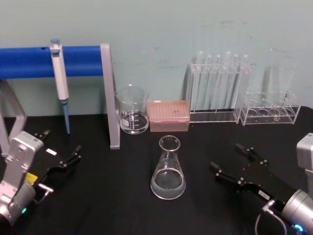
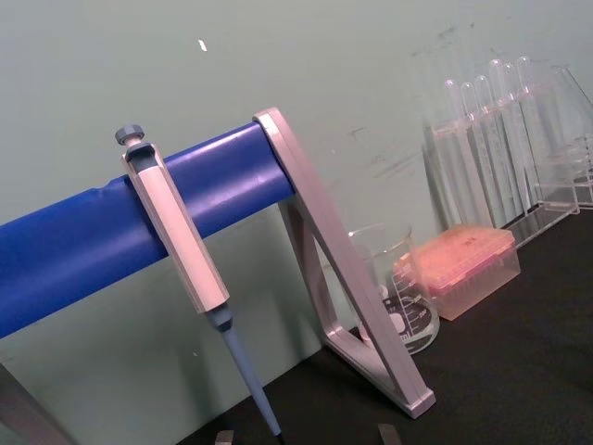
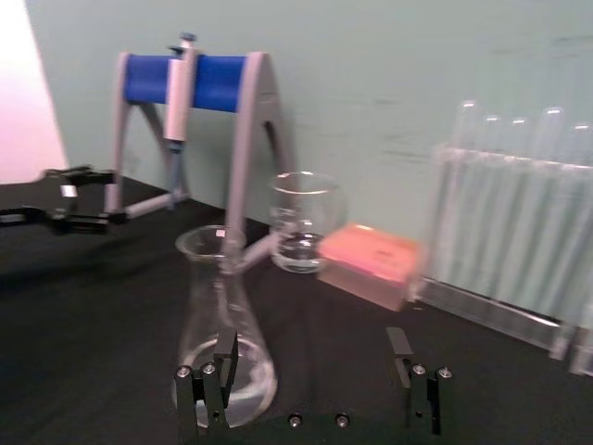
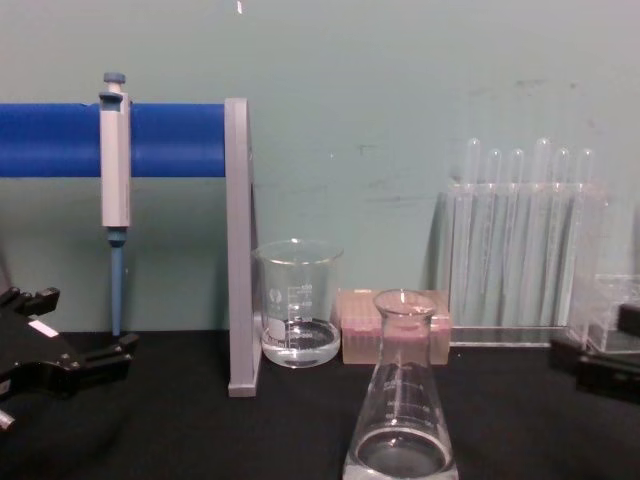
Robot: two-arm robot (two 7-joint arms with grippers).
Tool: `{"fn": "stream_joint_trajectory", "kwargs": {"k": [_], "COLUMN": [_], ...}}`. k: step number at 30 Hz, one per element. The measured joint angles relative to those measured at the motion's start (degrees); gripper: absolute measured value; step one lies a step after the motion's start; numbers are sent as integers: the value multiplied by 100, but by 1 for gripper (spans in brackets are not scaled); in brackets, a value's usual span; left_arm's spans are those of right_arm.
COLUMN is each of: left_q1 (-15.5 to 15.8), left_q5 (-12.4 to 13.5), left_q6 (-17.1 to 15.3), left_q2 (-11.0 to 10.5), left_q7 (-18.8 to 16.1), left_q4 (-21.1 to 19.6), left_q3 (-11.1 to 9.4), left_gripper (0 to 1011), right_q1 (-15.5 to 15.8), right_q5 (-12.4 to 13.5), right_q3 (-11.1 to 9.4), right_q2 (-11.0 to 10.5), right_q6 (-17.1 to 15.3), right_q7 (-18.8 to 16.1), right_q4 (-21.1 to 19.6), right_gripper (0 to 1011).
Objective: Grasp the erlenmeyer flask with one hand, shake it three times, then place it back.
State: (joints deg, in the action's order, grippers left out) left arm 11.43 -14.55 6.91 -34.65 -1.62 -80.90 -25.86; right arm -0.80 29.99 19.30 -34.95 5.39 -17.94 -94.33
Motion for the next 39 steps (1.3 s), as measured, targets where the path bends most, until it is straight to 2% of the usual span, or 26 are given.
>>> {"fn": "stream_joint_trajectory", "kwargs": {"k": [9,16,28,39], "left_q1": [0,0,0,0], "left_q5": [0,0,0,0], "left_q6": [0,0,0,0], "left_q2": [0,0,0,0], "left_q7": [0,0,0,0], "left_q4": [0,0,0,0], "left_q3": [0,0,0,0], "left_gripper": [1001,1001,1001,1001], "right_q1": [-209,-489,-1021,-1488], "right_q5": [26,1,-95,-85], "right_q3": [182,276,432,565], "right_q2": [194,382,633,819], "right_q6": [-89,-124,-150,-153], "right_q7": [-553,-968,-1443,-1734], "right_q4": [141,424,1007,1569], "right_gripper": [1000,1000,1000,1000]}}
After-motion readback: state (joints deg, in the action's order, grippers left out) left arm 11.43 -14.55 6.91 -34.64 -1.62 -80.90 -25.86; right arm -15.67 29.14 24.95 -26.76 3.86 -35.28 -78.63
